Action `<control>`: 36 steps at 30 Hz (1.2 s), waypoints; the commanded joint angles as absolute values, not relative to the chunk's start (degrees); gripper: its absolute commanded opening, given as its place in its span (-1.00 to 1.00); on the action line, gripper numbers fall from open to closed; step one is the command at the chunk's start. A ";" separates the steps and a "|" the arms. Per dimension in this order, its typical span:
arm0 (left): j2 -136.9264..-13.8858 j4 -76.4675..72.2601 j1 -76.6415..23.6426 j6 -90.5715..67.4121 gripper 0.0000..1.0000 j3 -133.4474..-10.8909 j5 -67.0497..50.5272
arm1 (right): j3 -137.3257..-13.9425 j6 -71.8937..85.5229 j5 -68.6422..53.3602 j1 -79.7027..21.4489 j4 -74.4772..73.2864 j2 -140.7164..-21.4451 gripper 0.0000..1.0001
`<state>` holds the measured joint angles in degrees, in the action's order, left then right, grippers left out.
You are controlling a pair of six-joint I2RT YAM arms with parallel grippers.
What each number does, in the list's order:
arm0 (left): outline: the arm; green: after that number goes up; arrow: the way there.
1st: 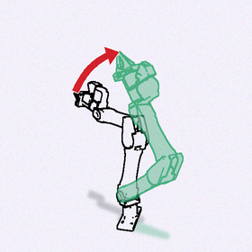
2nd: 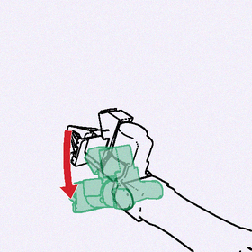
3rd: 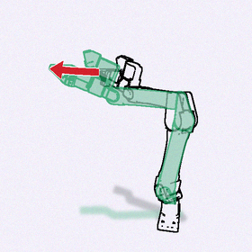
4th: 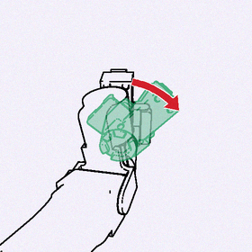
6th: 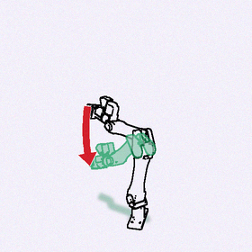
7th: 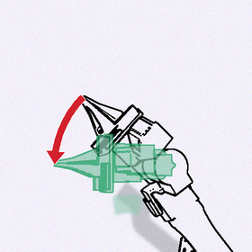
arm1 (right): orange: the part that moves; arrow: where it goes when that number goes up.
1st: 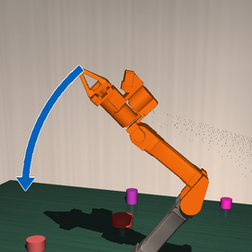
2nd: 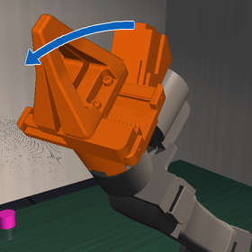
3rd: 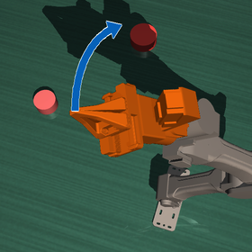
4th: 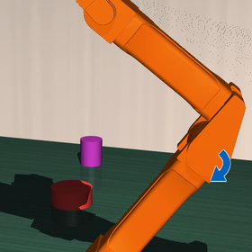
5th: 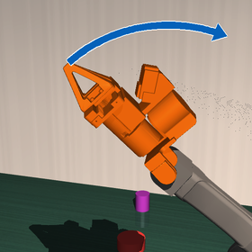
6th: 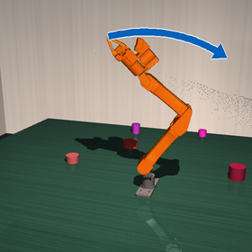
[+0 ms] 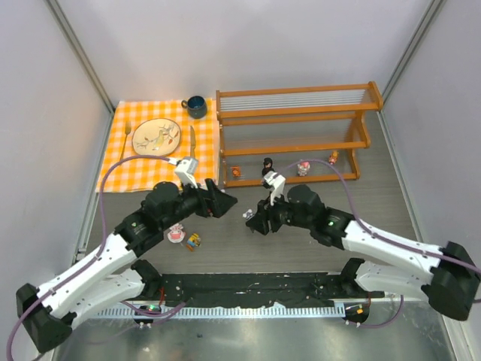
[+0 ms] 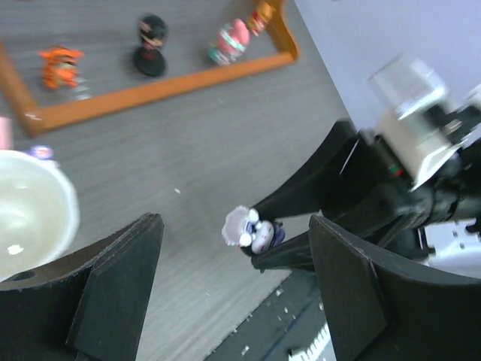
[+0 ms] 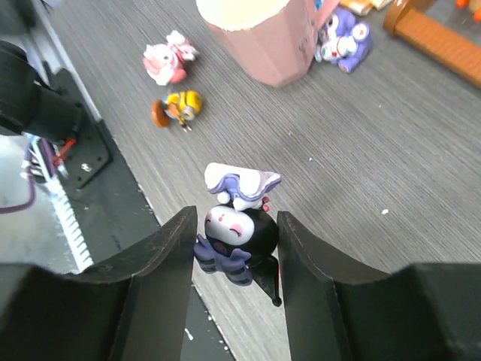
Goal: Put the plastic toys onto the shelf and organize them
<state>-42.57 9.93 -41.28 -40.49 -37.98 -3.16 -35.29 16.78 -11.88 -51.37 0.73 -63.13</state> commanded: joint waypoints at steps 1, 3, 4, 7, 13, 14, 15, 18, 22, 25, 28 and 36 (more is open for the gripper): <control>-48.40 2.47 -48.15 -41.40 0.64 -40.25 -6.07 | -34.19 19.68 -9.67 -52.12 -3.25 -53.19 -0.98; -50.61 0.36 -51.58 -42.36 0.61 -40.43 -5.80 | -34.01 20.12 -9.23 -52.21 -4.92 -49.14 -0.99; -52.45 -1.65 -52.29 -42.80 0.58 -40.43 -5.89 | -34.01 20.39 -9.05 -52.29 -5.53 -48.26 -0.99; -54.84 -4.39 -53.96 -43.50 0.50 -40.69 -6.06 | -34.63 20.48 -8.00 -52.65 -8.34 -46.32 -0.99; -58.97 -6.94 -55.28 -43.77 0.45 -41.31 -6.42 | -35.33 20.83 -7.82 -53.35 -9.76 -44.38 -0.99; -59.41 -7.64 -55.37 -43.86 0.40 -41.40 -6.42 | -35.42 20.74 -7.91 -53.35 -9.84 -44.38 -0.98; -59.59 -8.08 -55.37 -43.94 0.37 -41.40 -6.59 | -35.42 20.74 -7.74 -53.44 -9.84 -44.21 -0.99; -60.55 -9.66 -55.55 -44.47 0.15 -41.40 -7.12 | -35.33 20.92 -7.56 -53.44 -9.58 -44.30 -0.98; -61.79 -11.60 -55.90 -45.35 -0.11 -40.70 -8.96 | -35.07 21.27 -7.47 -53.70 -9.05 -43.60 -0.99; -62.49 -13.71 -56.16 -46.67 -0.07 -39.64 -9.93 | -34.89 21.36 -7.21 -53.70 -8.97 -42.98 -0.99; -62.75 -14.68 -56.60 -47.28 0.11 -38.85 -10.11 | -34.63 21.53 -6.94 -53.61 -8.96 -42.28 -0.99; -63.46 -16.87 -57.13 -48.43 0.01 -37.71 -11.33 | -33.84 21.97 -6.24 -53.61 -8.61 -40.26 -0.99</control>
